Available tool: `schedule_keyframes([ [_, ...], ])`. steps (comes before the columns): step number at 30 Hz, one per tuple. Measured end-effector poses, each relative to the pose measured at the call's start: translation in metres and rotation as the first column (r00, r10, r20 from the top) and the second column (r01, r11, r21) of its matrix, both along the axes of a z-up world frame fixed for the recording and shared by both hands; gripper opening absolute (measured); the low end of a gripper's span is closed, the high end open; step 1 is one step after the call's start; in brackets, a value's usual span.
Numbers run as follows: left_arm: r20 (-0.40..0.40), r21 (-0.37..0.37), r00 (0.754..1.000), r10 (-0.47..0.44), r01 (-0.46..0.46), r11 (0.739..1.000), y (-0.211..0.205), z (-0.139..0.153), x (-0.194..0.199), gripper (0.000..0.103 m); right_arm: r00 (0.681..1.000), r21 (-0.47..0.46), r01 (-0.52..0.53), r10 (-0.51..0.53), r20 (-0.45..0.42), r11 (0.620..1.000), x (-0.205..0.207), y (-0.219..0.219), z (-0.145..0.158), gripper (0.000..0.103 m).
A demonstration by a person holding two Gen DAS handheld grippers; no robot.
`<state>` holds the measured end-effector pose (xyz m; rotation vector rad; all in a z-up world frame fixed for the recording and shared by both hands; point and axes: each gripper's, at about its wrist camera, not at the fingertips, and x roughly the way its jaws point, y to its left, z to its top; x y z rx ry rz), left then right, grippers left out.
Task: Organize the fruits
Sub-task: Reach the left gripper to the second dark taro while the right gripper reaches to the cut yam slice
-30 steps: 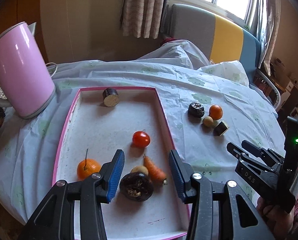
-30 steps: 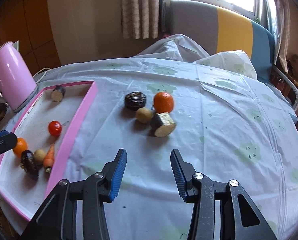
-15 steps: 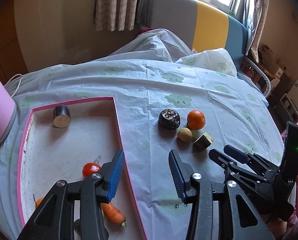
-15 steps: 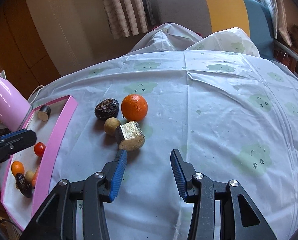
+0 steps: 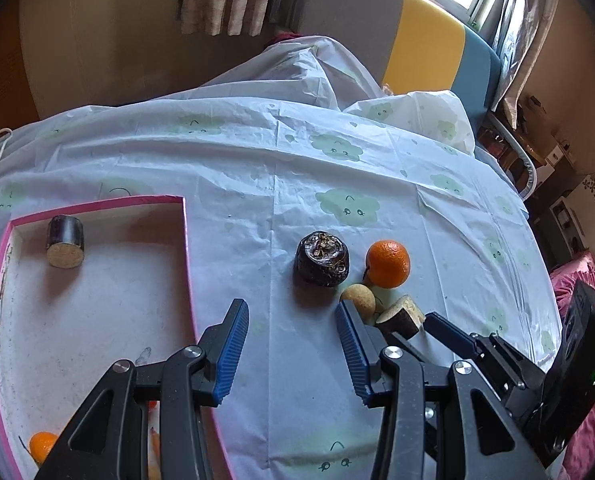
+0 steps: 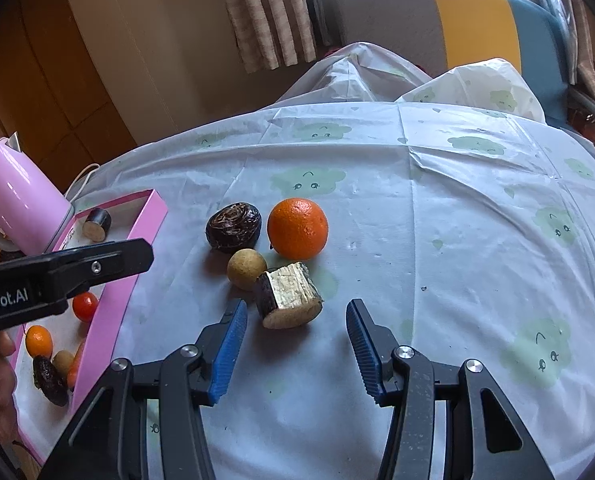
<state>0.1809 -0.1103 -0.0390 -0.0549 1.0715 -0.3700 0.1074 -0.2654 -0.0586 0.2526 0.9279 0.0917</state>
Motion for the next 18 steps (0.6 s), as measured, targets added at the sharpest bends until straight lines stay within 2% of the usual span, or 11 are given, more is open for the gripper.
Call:
schedule_keyframes([
  [1, -0.005, -0.009, 1.000, -0.002, 0.002, 1.000, -0.002, -0.001, 0.004, 0.047, 1.000, -0.008, -0.005, 0.005, -0.003, 1.000, 0.001, 0.001, -0.001, 0.051],
  [3, -0.017, -0.022, 1.000, 0.005, -0.005, 1.000, -0.006, -0.003, 0.011, 0.047, 1.000, -0.014, -0.012, 0.012, -0.003, 1.000, 0.003, 0.002, -0.003, 0.041],
  [5, -0.027, -0.035, 1.000, -0.001, 0.000, 0.999, -0.012, -0.005, 0.018, 0.047, 1.000, -0.020, -0.014, 0.014, 0.000, 1.000, 0.004, 0.003, -0.005, 0.036],
  [11, -0.049, -0.051, 0.998, -0.024, 0.021, 0.998, -0.028, -0.013, 0.037, 0.051, 1.000, -0.022, -0.020, 0.020, 0.009, 1.000, 0.005, 0.002, -0.006, 0.036],
  [18, -0.076, 0.000, 0.996, -0.037, 0.037, 0.999, -0.043, -0.033, 0.053, 0.051, 1.000, -0.021, -0.015, 0.015, 0.011, 1.000, 0.004, 0.002, -0.007, 0.037],
])
